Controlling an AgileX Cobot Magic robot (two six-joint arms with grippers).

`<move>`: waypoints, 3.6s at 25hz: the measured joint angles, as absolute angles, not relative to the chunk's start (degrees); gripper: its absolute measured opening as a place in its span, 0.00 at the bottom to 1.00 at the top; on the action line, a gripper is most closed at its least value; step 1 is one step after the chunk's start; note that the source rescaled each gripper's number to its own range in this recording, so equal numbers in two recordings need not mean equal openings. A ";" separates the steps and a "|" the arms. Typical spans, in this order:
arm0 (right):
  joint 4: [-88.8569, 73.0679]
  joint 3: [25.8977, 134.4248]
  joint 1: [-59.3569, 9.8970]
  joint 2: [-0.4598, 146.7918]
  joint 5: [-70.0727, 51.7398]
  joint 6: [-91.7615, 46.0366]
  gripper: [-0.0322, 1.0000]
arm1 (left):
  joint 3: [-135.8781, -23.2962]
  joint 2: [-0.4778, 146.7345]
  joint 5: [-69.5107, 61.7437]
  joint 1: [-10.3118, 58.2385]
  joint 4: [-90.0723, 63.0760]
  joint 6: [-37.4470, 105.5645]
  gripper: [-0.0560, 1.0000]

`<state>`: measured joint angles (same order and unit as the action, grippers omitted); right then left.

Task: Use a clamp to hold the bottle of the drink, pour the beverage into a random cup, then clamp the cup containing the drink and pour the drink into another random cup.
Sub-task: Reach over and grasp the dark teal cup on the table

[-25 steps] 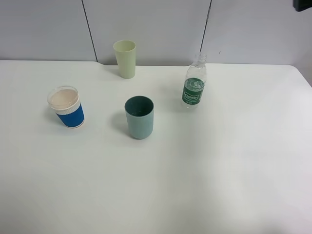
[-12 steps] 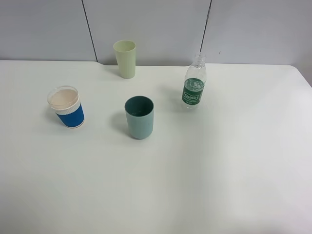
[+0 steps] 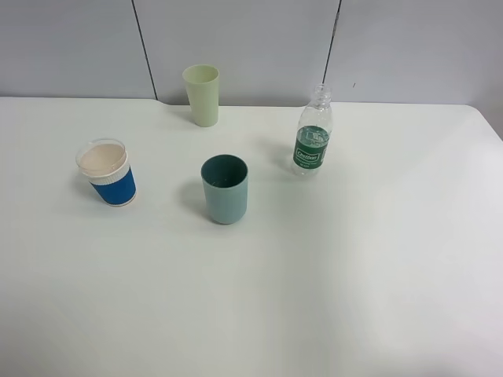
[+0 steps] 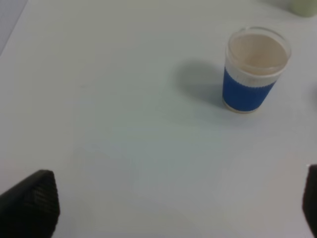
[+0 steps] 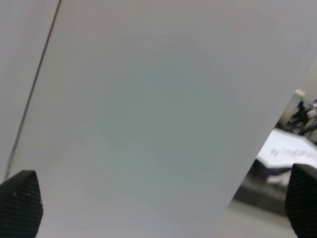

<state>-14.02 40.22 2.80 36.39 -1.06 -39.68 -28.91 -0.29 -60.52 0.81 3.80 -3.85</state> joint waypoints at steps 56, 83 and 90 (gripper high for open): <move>3.92 28.71 2.80 -0.17 -60.83 -0.66 1.00 | -28.91 -0.29 -60.52 0.81 3.80 -3.85 1.00; 3.04 28.71 2.80 -0.17 -60.83 -0.44 1.00 | -28.91 -0.29 -60.52 0.81 3.80 -3.85 1.00; 2.45 28.71 2.80 -0.17 -60.83 -0.44 1.00 | -28.91 -0.29 -60.52 0.81 3.80 -3.85 1.00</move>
<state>2.45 28.71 2.80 -0.17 -60.83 -0.44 -28.91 -0.29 -60.52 0.81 3.80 -3.85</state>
